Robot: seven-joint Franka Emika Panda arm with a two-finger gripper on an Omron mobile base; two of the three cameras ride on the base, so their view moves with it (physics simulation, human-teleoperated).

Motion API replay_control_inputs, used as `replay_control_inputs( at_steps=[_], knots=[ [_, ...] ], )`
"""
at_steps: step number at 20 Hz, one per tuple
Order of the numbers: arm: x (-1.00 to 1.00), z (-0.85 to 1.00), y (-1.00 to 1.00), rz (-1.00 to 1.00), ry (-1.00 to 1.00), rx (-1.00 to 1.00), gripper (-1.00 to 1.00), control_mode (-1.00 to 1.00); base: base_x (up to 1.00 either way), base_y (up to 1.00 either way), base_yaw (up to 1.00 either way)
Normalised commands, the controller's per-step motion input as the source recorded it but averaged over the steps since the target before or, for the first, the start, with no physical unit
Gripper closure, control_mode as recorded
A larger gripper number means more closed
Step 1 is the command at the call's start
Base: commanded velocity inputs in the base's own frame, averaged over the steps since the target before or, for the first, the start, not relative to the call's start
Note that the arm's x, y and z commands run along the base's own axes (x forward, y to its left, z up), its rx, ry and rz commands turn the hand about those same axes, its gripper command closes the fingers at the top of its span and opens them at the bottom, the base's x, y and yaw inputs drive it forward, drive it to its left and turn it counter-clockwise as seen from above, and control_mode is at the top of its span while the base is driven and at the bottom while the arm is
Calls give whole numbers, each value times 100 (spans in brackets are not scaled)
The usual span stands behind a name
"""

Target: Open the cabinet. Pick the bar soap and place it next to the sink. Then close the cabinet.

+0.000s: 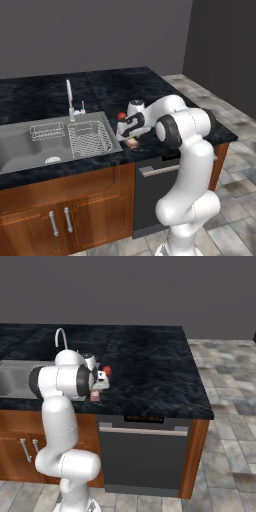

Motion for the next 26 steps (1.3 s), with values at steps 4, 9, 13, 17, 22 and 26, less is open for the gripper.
replay_control_inputs(
  at_steps=[4,9,13,17,22,26],
  knots=[
    [-52,70,-8,0,-2,2,-100,-100,0,0,0],
    [-93,87,-22,0,-14,2,-100,-100,0,0,0],
    [-97,100,-31,0,-20,2,-100,-100,0,0,0],
    [-94,100,-34,0,-17,4,-100,-100,0,0,0],
    [-80,97,-30,0,-15,4,-100,-100,0,0,0],
    [-76,76,-24,0,-17,4,-100,-100,0,0,0]
  ],
)
